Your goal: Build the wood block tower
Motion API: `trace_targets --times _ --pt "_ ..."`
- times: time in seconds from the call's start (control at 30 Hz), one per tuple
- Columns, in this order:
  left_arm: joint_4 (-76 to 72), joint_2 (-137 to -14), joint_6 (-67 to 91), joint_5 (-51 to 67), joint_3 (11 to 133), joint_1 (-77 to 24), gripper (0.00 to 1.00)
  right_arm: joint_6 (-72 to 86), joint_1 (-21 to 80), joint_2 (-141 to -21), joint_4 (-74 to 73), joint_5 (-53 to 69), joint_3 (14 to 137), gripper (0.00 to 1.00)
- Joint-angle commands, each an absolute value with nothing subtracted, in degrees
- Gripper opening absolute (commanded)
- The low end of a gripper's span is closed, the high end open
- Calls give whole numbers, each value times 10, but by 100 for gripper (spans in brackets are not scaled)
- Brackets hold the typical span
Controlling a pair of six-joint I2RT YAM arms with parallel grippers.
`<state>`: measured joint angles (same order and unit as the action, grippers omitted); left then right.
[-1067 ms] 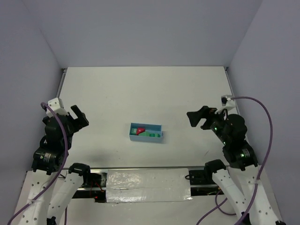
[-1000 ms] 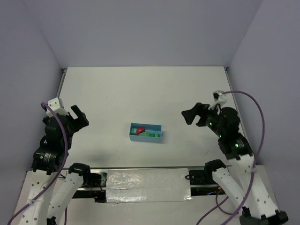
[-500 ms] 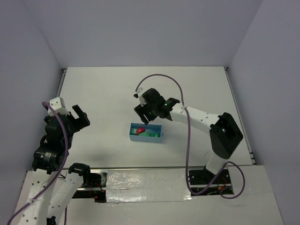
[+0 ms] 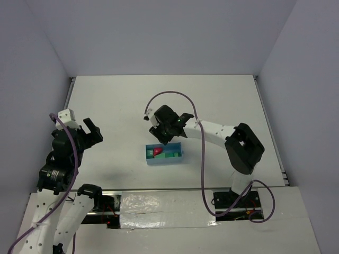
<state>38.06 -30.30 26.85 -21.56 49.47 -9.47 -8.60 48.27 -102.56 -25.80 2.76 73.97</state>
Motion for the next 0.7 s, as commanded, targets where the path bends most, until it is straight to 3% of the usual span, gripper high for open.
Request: trace_targets --times 0.0,0.27,0.33,0.37,0.67 --pt "353 -305 253 -211 496 -98 99 -82 490 -1021 -244 20 743 48" --pt "351 -305 250 -204 495 -97 99 -39 488 -893 -142 6 672 59" --pt "351 -305 250 -202 494 -98 100 -41 490 -869 -125 23 655 73" --pt "351 -304 250 -203 494 -98 99 -52 490 -864 -126 34 643 99" --pt "348 -308 247 -195 493 -98 100 -116 490 -900 -187 101 649 99"
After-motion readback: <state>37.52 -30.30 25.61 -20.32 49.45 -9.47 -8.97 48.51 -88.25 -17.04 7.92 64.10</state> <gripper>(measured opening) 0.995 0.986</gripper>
